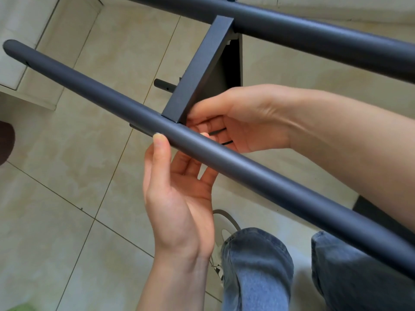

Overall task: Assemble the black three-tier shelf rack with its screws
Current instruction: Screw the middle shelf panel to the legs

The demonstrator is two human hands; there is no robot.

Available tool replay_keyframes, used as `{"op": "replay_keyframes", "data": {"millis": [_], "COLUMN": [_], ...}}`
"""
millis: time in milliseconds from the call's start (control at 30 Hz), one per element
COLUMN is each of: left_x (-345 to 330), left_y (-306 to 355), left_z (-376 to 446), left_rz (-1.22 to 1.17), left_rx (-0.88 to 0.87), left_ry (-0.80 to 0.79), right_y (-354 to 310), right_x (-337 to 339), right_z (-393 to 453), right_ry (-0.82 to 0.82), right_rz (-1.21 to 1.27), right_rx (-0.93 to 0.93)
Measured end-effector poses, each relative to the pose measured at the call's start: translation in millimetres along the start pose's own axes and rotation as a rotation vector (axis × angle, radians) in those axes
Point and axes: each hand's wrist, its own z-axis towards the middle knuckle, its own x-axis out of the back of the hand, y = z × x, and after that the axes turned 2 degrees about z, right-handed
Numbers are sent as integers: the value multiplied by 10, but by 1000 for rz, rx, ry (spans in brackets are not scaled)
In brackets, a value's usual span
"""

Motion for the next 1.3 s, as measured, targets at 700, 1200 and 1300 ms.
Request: {"op": "replay_keyframes", "data": {"millis": [700,1200,1300], "left_x": [12,4,9], "left_y": [14,5,3], "left_z": [6,2,8], "left_rz": [-11,-28,-34], "left_rx": [5,26,29], "left_ry": [-9,-8,-8], "right_y": [0,-5,14], "right_x": [23,22,3], "right_z": [3,0,25], "right_ry": [25,11,53], "right_rz": [-49,-75,-108], "right_rx": [11,24,38]}}
